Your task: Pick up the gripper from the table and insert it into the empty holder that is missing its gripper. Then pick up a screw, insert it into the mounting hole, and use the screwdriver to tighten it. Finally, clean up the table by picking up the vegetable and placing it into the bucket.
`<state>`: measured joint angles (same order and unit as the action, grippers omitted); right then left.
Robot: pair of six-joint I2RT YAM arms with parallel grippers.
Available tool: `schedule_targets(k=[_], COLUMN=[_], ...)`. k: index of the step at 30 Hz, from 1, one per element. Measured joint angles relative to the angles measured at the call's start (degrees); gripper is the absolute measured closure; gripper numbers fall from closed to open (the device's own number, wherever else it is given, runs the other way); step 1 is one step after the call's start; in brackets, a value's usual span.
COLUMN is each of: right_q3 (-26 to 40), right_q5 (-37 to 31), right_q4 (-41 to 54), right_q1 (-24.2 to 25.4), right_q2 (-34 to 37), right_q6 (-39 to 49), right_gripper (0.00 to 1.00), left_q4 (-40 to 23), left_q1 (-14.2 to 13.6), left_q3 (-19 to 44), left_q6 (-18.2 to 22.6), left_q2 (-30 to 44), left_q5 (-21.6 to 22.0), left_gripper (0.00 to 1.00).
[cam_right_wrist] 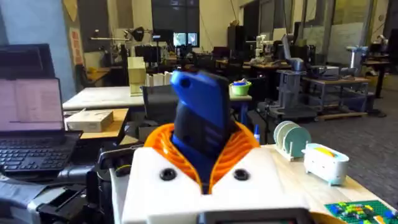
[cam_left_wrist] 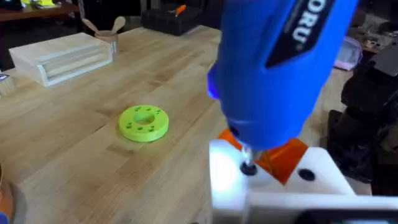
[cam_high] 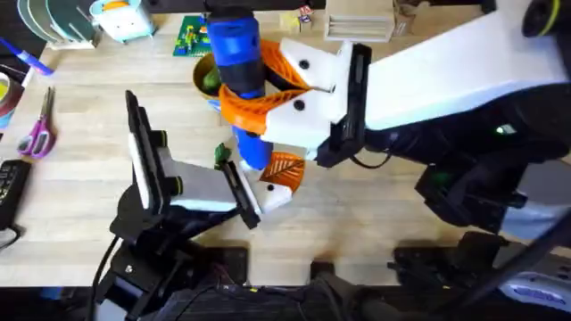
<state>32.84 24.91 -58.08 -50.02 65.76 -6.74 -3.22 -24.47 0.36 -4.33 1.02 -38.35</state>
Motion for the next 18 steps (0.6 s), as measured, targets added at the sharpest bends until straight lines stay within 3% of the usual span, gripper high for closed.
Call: schedule_targets(k=[9, 15, 18], right_q3=[0.0, -0.1, -0.1], right_q5=[0.1, 0.5, 0.5], right_q4=[-1.6, -20.5, -22.6], right_q1=[0.0, 2.1, 4.9], right_q2=[0.4, 2.1, 0.7], right_q6=[0.0, -2.2, -3.6], right_gripper=[0.978, 0.978, 0.978], left_q4=[0.0, 0.0, 0.0], left_q1=[0.0, 0.0, 0.0], left_q3=[0.0, 0.0, 0.0], left_q6=[0.0, 0.0, 0.0], left_q2=[0.0, -0.1, -0.1], left_q5=[0.0, 0.0, 0.0], left_gripper=[0.992, 0.992, 0.992])
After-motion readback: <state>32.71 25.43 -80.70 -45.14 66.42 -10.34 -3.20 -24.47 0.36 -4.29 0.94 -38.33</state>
